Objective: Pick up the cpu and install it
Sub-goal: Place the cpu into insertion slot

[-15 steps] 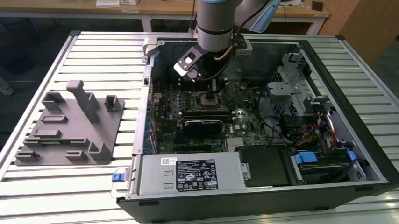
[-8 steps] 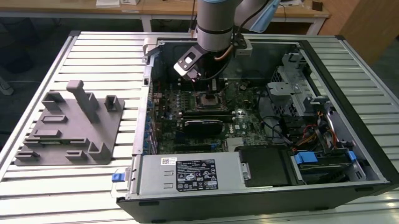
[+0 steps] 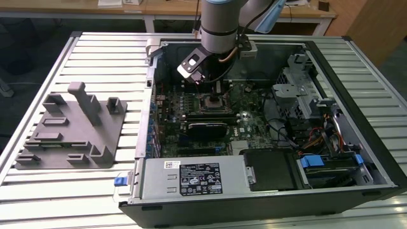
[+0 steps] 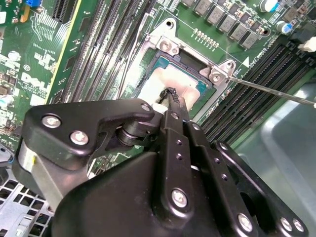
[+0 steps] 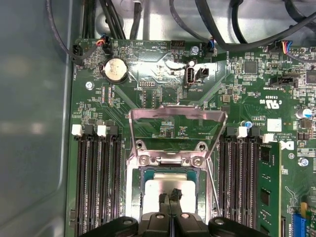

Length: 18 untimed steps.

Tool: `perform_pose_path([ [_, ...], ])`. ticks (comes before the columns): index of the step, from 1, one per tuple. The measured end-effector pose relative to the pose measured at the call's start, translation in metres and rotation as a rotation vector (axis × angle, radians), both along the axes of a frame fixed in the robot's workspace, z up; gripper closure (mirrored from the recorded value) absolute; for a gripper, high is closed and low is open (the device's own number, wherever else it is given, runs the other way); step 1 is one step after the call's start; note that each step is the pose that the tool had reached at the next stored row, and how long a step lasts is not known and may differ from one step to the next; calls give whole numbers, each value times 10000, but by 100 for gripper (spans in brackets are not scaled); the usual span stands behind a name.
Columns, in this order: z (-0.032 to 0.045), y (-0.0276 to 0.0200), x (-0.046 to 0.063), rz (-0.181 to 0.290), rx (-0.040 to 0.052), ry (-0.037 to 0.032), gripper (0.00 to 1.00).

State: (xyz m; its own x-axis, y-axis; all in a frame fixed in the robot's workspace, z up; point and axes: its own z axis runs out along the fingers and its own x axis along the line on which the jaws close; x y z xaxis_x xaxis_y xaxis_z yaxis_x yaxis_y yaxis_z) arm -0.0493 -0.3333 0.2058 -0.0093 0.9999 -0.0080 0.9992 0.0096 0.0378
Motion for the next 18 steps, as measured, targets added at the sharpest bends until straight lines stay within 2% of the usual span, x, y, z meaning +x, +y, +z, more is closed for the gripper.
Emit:
perform_pose_path([
  [10,-66,0,0,0,0,0,89],
  [18,-82,-1,-1,0,-7,4,89],
])
